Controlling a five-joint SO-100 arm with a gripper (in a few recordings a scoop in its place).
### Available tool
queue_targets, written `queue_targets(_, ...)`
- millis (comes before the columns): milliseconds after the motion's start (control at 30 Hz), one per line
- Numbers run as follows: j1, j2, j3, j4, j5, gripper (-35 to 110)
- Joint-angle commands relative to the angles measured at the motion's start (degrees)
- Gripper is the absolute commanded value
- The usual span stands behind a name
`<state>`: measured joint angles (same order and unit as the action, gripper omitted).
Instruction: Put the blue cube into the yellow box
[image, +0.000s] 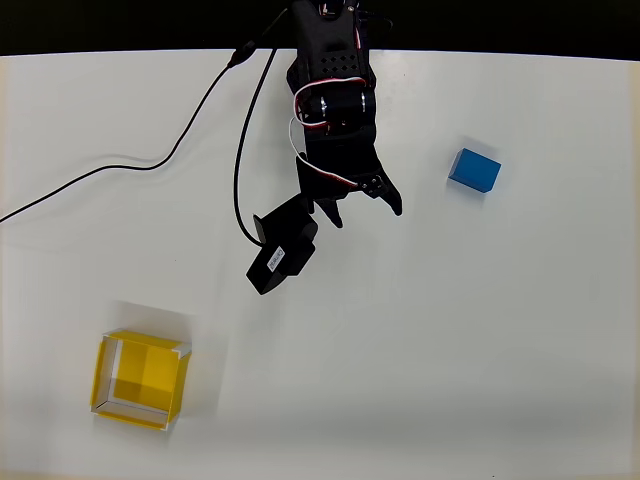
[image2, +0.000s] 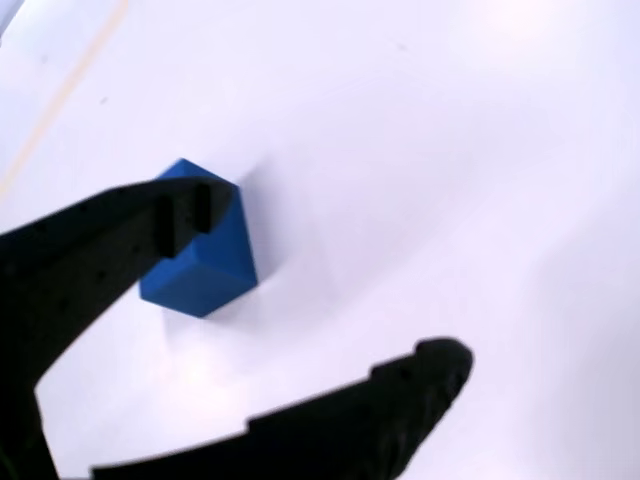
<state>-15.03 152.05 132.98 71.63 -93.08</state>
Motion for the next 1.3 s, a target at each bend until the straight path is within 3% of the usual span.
queue_targets(0, -6.5, -3.25, -12.04, 1.32, -0.18, 45)
queue_targets(633, -37.88, -42.19, -32.7, 6.33, 14.68, 46)
queue_targets(967, -46.93, -49.83, -32.17, 3.69, 14.5, 46)
queue_targets(1267, -48.69, -55.11, -30.85, 0.7, 12.66, 45)
